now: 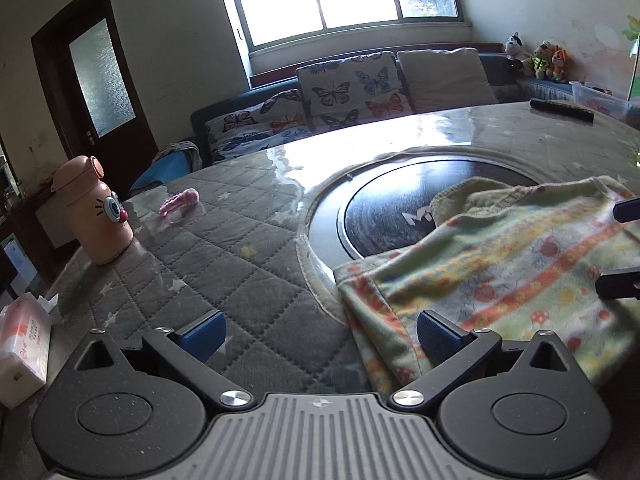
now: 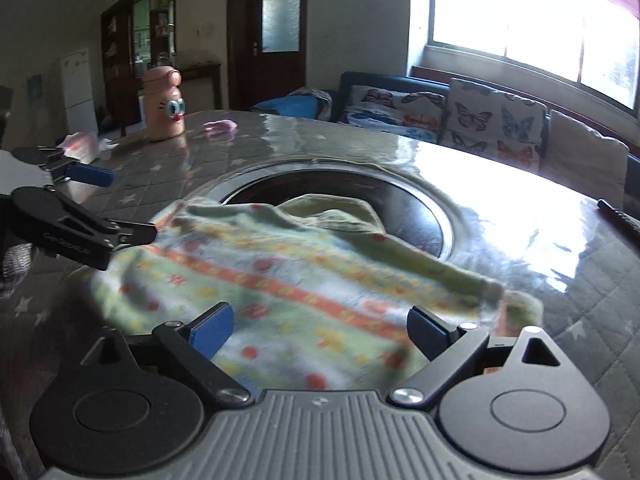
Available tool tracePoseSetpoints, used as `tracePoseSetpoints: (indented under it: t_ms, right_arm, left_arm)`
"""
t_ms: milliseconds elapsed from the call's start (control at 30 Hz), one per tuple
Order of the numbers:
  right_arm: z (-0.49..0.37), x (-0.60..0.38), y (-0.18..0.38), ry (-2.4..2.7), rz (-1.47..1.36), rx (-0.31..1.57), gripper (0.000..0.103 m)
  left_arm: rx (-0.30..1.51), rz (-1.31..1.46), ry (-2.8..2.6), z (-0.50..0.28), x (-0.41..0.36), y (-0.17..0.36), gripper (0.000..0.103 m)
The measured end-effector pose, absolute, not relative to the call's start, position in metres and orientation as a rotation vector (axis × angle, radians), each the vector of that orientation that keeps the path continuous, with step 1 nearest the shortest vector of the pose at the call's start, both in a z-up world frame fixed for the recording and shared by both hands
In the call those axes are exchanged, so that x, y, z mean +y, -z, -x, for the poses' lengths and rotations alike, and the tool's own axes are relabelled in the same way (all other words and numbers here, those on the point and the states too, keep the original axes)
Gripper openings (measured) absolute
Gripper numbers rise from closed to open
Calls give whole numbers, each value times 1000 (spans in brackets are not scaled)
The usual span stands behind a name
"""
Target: Fold clothes
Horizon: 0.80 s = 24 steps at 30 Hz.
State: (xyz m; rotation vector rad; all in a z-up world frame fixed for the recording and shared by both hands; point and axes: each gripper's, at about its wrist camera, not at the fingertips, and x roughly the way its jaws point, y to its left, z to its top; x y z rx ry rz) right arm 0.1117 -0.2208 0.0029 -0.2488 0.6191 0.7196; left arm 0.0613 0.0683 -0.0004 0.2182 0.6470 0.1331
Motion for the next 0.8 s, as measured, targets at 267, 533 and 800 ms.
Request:
tracePoseSetpoints:
  t_ms: [267, 533, 800]
  right_arm:
    - [-94, -215, -4, -733, 291, 609, 101]
    - [-82, -206, -17, -753, 314, 559, 103]
    - [-77, -175, -5, -788, 383, 570, 103]
  left_arm:
    - [646, -214, -128, -48, 72, 5, 103]
    - [632, -220, -140, -36, 78, 2, 103]
    - [636, -201, -161, -27, 89, 3, 103]
